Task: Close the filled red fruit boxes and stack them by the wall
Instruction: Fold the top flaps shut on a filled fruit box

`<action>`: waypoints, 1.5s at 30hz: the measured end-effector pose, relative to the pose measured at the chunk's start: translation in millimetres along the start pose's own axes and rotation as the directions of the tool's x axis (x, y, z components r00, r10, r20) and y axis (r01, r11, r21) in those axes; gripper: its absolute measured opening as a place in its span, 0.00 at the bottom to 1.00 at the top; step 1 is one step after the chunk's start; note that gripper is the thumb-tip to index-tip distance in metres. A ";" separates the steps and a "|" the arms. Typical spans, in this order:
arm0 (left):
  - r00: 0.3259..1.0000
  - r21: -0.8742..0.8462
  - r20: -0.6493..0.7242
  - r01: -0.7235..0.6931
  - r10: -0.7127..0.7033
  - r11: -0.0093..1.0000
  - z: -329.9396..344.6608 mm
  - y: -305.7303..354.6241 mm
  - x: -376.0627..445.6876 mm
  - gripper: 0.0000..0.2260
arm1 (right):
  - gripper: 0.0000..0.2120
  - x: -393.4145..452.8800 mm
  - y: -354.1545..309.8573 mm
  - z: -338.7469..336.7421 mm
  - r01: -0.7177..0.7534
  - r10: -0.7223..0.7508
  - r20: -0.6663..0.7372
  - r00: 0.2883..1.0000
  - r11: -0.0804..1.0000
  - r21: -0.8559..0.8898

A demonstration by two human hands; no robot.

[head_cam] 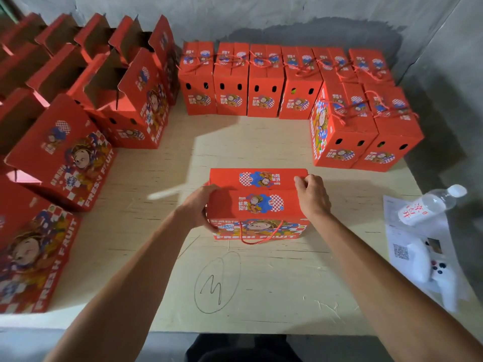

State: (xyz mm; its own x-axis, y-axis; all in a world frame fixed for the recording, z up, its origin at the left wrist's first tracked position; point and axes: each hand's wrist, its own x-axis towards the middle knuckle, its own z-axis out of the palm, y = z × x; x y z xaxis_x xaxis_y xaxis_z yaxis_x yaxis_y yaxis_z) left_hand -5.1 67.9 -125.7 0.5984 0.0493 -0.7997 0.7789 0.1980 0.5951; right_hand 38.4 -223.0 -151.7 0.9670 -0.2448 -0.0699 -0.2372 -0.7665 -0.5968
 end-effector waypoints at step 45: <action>0.957 -0.035 -0.254 -0.153 0.139 0.988 9.9 -13.7 -1.3 0.16 | 0.13 -55.8 -112.6 70.0 0.749 -0.746 0.068 0.663 0.662 -0.044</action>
State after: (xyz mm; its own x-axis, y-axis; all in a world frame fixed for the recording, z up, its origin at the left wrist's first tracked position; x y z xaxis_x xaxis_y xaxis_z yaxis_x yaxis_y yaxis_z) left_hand -14.7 55.4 -132.1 0.6336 0.3234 -0.7028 0.6711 0.2222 0.7073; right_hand 17.6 -81.4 -136.5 0.8242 0.4494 0.3446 0.5629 -0.7165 -0.4120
